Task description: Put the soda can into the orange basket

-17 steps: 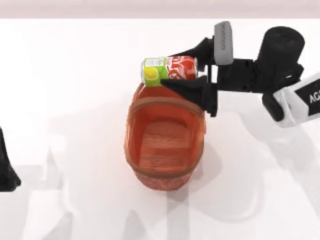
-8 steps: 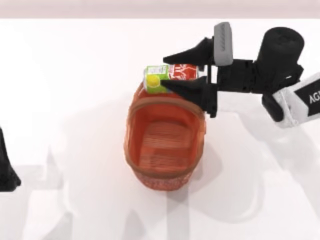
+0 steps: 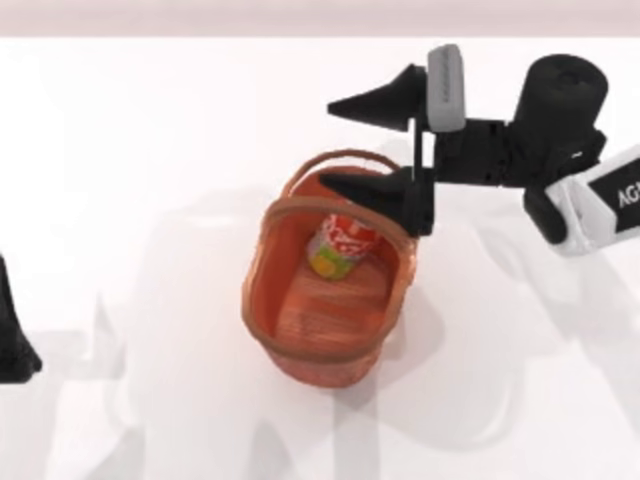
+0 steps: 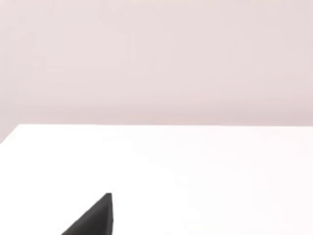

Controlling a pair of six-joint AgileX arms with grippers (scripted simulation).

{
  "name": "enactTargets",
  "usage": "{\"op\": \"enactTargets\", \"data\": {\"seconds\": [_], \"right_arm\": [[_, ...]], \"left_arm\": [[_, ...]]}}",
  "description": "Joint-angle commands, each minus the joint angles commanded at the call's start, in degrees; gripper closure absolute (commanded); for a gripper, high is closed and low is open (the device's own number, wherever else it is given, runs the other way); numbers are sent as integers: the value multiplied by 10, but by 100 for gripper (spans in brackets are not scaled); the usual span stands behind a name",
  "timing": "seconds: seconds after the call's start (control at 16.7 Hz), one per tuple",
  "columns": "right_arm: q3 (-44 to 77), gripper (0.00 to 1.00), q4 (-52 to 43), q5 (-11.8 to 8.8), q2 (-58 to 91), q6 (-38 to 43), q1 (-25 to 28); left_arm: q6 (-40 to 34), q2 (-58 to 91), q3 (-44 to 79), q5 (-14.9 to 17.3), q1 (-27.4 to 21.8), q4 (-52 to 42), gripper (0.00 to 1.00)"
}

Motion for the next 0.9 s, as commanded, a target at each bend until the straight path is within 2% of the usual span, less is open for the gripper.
{"op": "enactTargets", "data": {"seconds": [0.3,0.48,0.66,0.9], "right_arm": [[0,0,0,0,0,0,-2],[-20,0,-15,11,-28,-2,-6],[-69,0,-52,45,-95,-7,-16],[-170,0,-133,123,-230,-18,-42]], "left_arm": [[0,0,0,0,0,0,0],[15,33,26,4,-13,-31,0],[53,115,93,12,-43,-104,0],[134,282,235,26,-104,-244,0]]}}
